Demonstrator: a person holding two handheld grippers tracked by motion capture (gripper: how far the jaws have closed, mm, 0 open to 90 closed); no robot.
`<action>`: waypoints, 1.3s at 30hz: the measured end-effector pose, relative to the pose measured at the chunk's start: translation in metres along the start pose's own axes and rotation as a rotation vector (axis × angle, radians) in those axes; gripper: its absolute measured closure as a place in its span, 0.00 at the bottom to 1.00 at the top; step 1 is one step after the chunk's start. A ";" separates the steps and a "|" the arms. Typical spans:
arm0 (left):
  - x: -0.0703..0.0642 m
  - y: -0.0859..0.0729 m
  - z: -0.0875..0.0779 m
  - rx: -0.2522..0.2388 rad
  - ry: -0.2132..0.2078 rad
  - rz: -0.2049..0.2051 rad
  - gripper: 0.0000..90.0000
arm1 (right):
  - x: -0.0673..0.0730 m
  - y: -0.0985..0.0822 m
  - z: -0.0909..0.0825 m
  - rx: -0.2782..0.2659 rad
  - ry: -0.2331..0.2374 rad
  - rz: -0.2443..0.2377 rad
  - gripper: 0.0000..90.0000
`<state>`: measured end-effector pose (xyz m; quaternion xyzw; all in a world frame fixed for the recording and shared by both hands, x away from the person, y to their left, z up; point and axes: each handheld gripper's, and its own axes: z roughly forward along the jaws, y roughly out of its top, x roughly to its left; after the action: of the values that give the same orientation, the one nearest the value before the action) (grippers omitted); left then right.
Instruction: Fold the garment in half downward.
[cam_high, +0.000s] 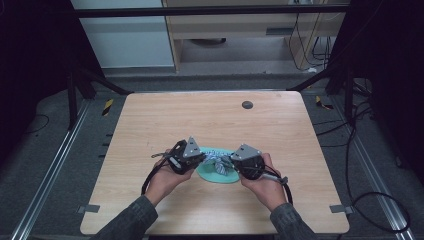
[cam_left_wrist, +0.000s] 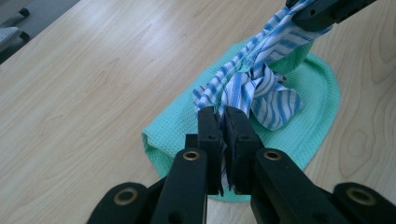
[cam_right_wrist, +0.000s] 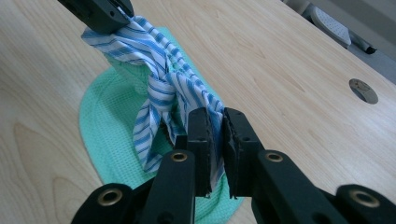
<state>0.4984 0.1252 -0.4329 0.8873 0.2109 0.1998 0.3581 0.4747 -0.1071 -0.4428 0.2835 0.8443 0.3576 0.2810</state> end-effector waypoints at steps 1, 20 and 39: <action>-0.001 -0.001 0.000 -0.003 0.001 -0.002 0.96 | 0.001 0.000 0.000 0.000 0.001 0.000 0.91; -0.014 -0.019 -0.005 -0.004 -0.041 -0.008 0.96 | 0.018 -0.011 -0.010 0.013 0.045 -0.039 0.92; -0.027 -0.037 -0.007 0.011 -0.063 -0.017 0.95 | 0.036 -0.021 -0.014 0.023 0.077 -0.061 0.92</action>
<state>0.4642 0.1390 -0.4604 0.8932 0.2081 0.1678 0.3615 0.4349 -0.1017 -0.4600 0.2470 0.8668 0.3497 0.2556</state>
